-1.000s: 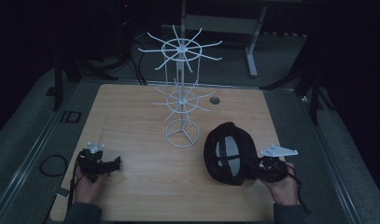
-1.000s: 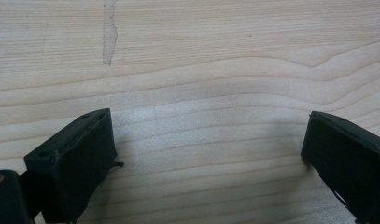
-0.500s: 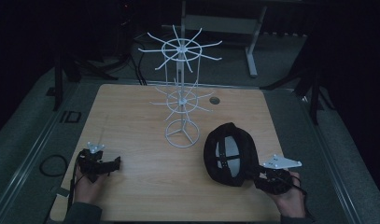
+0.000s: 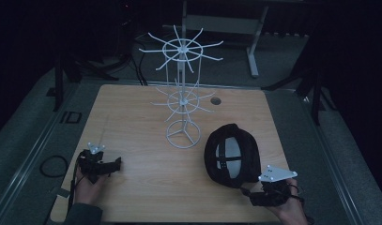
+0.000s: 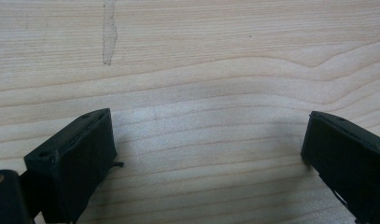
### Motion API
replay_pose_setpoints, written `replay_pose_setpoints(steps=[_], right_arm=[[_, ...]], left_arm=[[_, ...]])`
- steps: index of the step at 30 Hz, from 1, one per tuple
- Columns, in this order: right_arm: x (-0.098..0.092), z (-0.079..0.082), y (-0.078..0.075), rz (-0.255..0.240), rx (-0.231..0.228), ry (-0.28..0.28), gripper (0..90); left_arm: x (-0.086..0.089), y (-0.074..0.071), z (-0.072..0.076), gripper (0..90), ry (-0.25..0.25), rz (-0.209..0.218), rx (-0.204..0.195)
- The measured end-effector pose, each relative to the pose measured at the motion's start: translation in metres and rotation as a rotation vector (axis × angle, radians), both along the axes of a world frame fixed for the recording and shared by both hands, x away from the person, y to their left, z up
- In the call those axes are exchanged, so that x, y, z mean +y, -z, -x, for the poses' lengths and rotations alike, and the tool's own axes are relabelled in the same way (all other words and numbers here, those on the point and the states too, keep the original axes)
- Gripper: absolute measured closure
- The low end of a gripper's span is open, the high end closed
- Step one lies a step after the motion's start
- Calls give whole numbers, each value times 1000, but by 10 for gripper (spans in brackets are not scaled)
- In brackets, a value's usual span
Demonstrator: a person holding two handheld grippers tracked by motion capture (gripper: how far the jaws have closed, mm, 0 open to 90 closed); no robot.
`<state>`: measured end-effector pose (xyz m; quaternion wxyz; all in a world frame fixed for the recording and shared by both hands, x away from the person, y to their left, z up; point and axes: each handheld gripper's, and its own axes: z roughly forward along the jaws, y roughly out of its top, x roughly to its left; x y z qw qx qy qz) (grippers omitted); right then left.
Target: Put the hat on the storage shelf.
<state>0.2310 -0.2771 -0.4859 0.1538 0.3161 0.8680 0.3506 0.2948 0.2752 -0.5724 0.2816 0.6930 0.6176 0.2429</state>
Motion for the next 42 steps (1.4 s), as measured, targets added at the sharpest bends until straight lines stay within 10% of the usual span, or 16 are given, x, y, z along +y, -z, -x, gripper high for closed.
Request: replay_pose_setpoints(steps=[14,20,24,27,42], right_arm=[[38,-2,-3,-16,-44,-134,197],[51,-15,-6,-54,-77,-133,323],[55,-28,-14,-83,-99,-148,719],[50,-36,-25,-116,-126,-123,833],[36,-58,-66,-148,-210,-87,849]], left_arm=[[0,0,0,31,0,0,0],[0,0,0,30,1,-1,2],[0,0,0,31,2,0,1],[0,0,0,30,2,-1,1],[0,0,0,31,0,0,1]])
